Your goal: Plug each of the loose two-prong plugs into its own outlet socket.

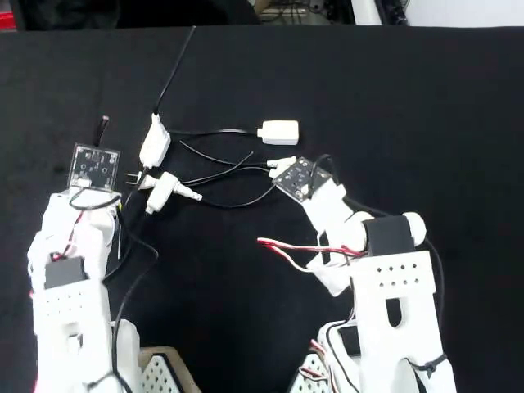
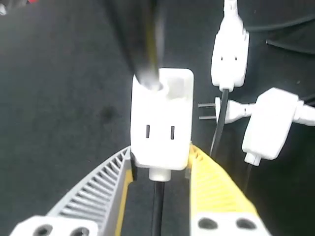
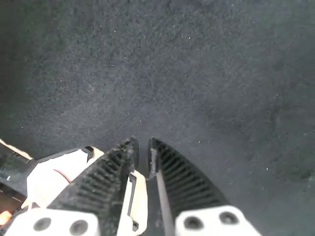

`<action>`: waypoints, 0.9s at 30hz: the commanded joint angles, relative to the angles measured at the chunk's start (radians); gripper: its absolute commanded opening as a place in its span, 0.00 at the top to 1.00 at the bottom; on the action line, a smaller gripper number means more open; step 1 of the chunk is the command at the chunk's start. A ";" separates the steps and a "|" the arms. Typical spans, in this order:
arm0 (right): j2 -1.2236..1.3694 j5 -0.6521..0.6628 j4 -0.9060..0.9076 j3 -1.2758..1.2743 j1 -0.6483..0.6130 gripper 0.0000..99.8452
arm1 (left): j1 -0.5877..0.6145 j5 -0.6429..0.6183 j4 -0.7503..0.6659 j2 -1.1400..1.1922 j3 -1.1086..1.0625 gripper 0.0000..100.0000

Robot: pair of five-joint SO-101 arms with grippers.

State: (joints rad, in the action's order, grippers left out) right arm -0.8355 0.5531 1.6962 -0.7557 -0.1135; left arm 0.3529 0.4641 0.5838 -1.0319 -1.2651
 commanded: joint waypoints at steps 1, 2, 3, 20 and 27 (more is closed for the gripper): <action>-0.008 -0.006 -0.017 0.051 0.091 0.96 | 0.007 -0.014 -0.120 0.196 0.065 0.97; -0.008 -0.002 -0.025 0.054 0.118 0.96 | 0.008 -0.026 -0.141 0.258 0.085 0.97; -0.008 -0.002 -0.031 0.061 0.147 0.96 | 0.008 -0.051 -0.160 0.318 0.113 0.97; -0.007 0.172 -0.097 0.064 0.549 0.96 | -0.114 0.043 0.328 0.646 0.595 0.67; 0.114 0.164 -0.160 0.097 0.611 0.96 | -0.274 -0.120 0.664 0.226 0.771 0.68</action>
State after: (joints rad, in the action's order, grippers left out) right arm -0.7818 0.7173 1.5689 -0.7373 0.4557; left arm 0.1811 0.4058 1.1270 -0.6191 -0.6022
